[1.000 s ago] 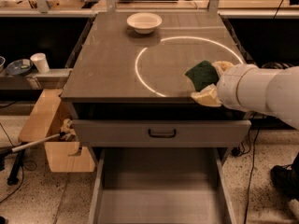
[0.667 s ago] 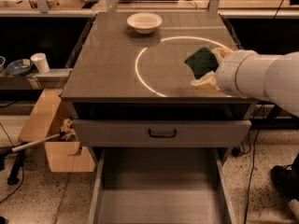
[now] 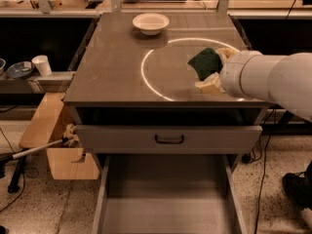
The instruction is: Pick sponge from middle drawer and place on counter
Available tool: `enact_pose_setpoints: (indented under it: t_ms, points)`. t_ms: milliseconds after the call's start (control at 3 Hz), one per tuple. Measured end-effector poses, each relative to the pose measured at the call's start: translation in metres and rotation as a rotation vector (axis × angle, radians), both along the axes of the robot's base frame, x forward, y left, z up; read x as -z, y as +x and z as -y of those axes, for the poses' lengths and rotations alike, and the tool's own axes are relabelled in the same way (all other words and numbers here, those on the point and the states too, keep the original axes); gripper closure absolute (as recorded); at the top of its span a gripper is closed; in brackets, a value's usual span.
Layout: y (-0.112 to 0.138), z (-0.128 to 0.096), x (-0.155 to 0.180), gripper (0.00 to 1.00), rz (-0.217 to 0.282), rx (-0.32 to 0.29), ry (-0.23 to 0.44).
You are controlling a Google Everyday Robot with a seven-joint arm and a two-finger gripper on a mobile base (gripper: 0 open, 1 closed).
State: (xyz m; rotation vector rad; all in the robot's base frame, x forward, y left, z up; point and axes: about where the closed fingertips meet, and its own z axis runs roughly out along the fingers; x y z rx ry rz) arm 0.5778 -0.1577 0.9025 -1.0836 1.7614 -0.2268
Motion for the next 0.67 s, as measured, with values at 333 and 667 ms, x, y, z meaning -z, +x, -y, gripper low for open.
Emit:
enact_pose_setpoints:
  t_ms: [333,667]
  points:
    - [0.018,-0.008,0.004,1.0,0.015,-0.016,-0.004]
    - [0.037,-0.011,0.009,1.0,0.027,-0.016,-0.008]
